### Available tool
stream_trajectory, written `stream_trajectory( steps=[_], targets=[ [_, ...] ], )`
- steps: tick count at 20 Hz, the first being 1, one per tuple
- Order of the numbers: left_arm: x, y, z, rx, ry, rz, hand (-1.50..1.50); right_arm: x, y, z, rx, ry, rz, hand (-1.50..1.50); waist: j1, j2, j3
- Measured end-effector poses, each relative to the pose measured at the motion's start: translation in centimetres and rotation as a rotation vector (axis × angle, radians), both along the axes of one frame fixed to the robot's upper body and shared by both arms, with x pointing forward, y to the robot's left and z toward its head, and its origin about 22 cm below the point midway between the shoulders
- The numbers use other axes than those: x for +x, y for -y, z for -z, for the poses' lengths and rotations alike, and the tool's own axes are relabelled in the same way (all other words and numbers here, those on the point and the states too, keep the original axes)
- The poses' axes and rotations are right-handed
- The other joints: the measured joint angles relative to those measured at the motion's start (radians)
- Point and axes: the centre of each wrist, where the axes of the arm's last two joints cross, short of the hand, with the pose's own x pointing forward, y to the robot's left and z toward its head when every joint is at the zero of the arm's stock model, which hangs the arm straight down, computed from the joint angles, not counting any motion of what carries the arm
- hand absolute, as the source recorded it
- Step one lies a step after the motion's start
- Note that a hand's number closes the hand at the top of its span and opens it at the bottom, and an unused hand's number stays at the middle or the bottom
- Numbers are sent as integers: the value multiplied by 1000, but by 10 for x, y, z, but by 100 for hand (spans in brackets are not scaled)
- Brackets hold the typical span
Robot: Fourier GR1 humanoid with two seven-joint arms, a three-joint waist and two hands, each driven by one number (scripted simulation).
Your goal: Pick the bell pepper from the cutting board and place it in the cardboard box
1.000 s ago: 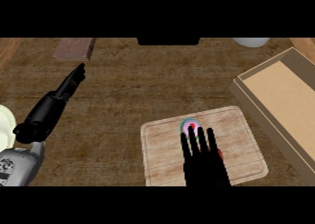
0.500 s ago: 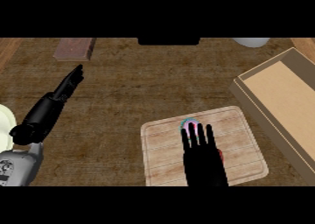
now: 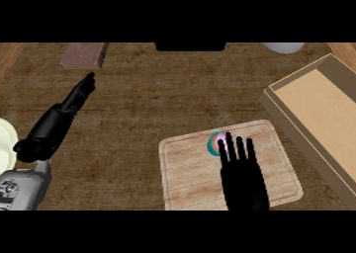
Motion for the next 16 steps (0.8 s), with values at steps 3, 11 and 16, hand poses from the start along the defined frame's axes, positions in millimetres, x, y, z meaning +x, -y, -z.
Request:
stream_trajectory(
  steps=[3, 11, 16],
  targets=[
    [-3, -4, 3, 7, -1, 2, 0, 5, 7, 4, 15, -12, 3, -150, 0, -1, 0],
    [-2, -4, 3, 6, 3, 5, 0, 7, 10, 13, 23, 47, -140, 150, 2, -7, -3],
    [1, -3, -1, 3, 7, 9, 0, 11, 10, 14, 18, 110, -225, 150, 2, -7, -3]
  ],
)
